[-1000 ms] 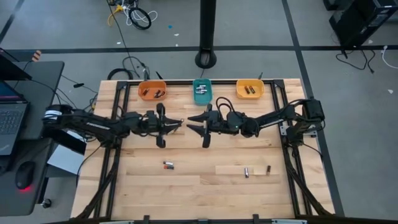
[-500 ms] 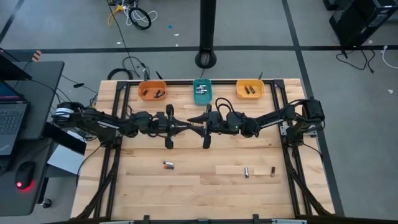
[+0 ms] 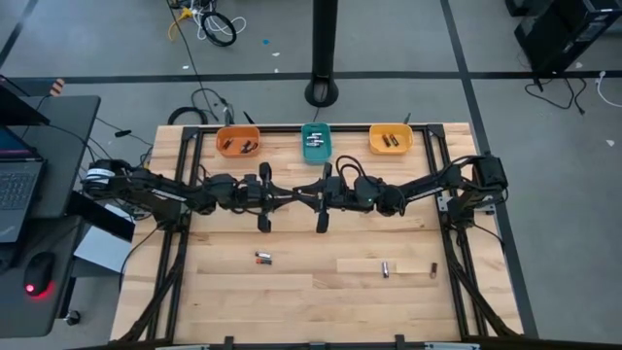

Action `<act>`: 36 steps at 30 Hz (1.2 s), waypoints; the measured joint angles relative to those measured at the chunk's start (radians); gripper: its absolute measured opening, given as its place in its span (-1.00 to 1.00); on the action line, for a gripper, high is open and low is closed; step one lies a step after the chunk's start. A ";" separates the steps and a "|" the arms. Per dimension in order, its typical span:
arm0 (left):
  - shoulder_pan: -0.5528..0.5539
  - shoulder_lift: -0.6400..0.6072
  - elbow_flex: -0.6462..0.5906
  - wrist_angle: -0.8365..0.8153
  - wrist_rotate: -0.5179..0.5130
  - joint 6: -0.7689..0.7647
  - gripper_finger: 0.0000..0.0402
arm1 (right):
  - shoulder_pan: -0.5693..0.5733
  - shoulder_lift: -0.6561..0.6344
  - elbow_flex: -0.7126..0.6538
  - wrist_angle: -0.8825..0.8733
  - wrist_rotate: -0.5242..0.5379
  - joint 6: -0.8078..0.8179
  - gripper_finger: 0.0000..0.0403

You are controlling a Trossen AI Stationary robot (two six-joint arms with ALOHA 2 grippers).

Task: Sort batteries
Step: Put the red-black battery in the yellow bin

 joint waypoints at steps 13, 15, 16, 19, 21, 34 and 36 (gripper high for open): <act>0.001 0.000 0.000 -0.079 -0.058 0.000 -0.11 | -0.052 -0.103 0.002 -0.140 0.001 -0.007 -0.66; 0.001 -0.001 0.000 -0.092 -0.065 0.003 -0.09 | -0.078 -0.162 0.002 -0.227 0.001 -0.007 -0.66; 0.001 -0.001 0.000 -0.098 -0.071 0.003 -0.09 | -0.096 -0.195 0.002 -0.282 0.002 -0.006 -0.66; 0.001 -0.001 0.000 -0.111 -0.078 0.003 -0.08 | -0.166 -0.304 0.003 -0.478 0.026 0.010 -0.66; 0.001 -0.001 0.000 -0.120 -0.078 0.003 -0.08 | -0.226 -0.368 0.003 -0.609 0.029 0.029 -0.66; 0.001 0.000 0.000 -0.129 -0.077 -0.001 -0.07 | -0.697 -0.383 0.002 -1.135 0.026 0.096 -0.66; 0.001 -0.001 -0.001 -0.129 -0.070 -0.002 -0.07 | -0.754 -0.350 0.002 -1.159 0.021 0.096 -0.66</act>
